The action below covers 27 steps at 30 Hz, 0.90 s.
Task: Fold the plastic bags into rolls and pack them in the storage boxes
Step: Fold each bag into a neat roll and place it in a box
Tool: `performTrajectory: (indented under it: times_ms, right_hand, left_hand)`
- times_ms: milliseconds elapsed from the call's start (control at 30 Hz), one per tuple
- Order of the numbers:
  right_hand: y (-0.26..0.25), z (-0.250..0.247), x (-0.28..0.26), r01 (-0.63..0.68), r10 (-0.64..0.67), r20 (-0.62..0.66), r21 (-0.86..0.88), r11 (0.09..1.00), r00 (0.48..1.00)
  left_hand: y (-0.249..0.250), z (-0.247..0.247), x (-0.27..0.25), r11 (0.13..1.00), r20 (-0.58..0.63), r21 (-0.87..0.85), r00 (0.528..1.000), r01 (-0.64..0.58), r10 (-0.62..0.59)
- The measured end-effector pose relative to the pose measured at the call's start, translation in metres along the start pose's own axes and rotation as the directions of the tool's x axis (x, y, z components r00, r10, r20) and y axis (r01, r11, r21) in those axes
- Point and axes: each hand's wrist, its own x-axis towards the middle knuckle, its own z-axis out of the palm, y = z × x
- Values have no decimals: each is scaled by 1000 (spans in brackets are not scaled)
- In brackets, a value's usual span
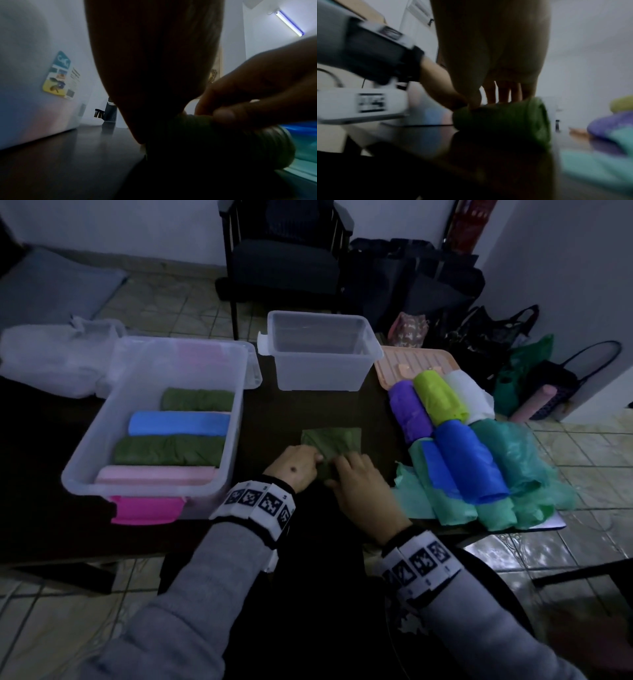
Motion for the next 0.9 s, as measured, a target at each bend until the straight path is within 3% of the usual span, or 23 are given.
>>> performTrajectory:
  times_ms: [167, 333, 467, 767, 900]
  right_hand:
    - [2, 17, -5, -1, 3, 60, -39, 999, 998]
    - [1, 8, 7, -27, 44, 161, -106, 994, 986]
    - [4, 1, 21, -63, 79, 201, -81, 995, 976]
    - [-7, -5, 21, -56, 67, 332, -42, 998, 941]
    - [-10, -7, 5, -27, 24, 181, 13, 1000, 983]
  left_hand:
    - [5, -1, 7, 996, -63, 77, 997, 46, -41]
    - [3, -2, -5, 989, -334, 8, 931, -151, 145]
    - [-3, -1, -13, 978, -185, 31, 961, -204, 206]
    - [-6, -16, -19, 987, 45, 98, 992, -125, 121]
    - [-5, -19, -22, 989, 109, 108, 990, -105, 93]
